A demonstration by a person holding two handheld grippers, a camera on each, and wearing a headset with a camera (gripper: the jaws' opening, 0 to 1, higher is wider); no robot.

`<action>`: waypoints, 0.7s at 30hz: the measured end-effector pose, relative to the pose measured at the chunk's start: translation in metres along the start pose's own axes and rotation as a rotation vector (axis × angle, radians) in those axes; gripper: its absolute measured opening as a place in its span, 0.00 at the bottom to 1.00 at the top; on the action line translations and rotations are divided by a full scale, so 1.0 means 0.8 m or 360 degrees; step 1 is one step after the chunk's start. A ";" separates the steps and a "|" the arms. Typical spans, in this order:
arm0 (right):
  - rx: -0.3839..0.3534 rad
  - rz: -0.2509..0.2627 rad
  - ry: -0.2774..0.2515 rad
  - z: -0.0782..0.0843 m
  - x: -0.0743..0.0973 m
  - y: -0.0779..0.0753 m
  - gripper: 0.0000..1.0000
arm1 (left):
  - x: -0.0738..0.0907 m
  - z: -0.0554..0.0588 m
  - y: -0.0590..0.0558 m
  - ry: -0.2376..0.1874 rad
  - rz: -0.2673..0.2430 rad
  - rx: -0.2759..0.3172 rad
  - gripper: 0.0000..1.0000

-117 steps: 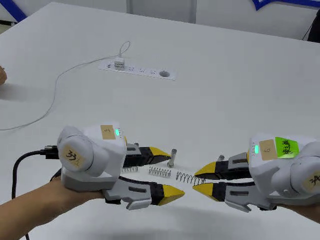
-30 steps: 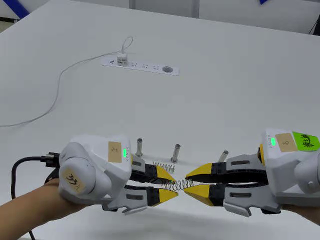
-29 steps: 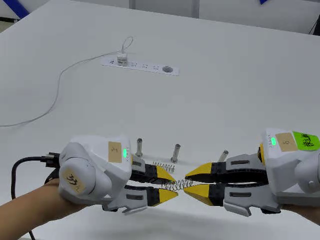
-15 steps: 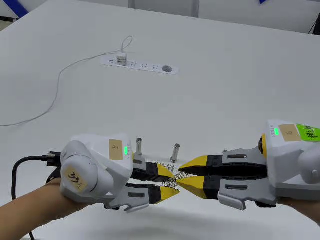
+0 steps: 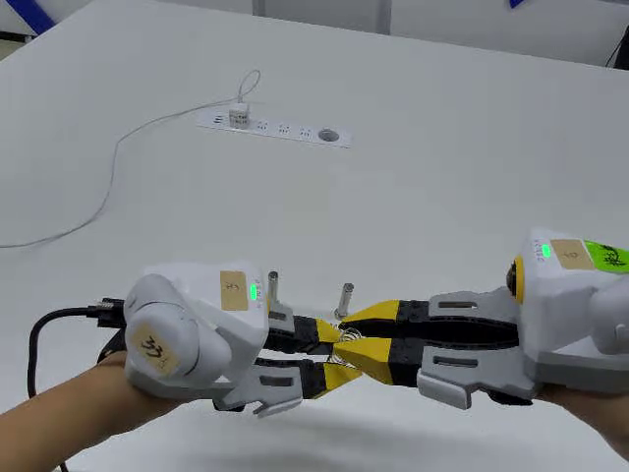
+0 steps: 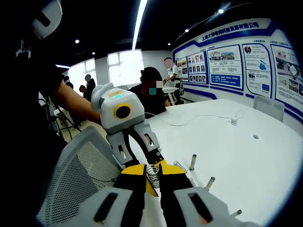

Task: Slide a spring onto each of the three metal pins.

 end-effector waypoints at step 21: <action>0.0066 0.0056 0.0019 -0.004 -0.007 0.001 0.10 | 0.002 -0.001 0.004 -0.0016 -0.0045 0.0047 0.12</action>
Point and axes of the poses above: the centre of the closed fingertips' face, and the gripper's own axes: x roughly backward along the fingers, y roughly to its left, z roughly out of its underside, the point moved 1 cm from there along x, roughly backward along the fingers, and after that the axes turned 12 degrees about -z, right-handed, at the moved point
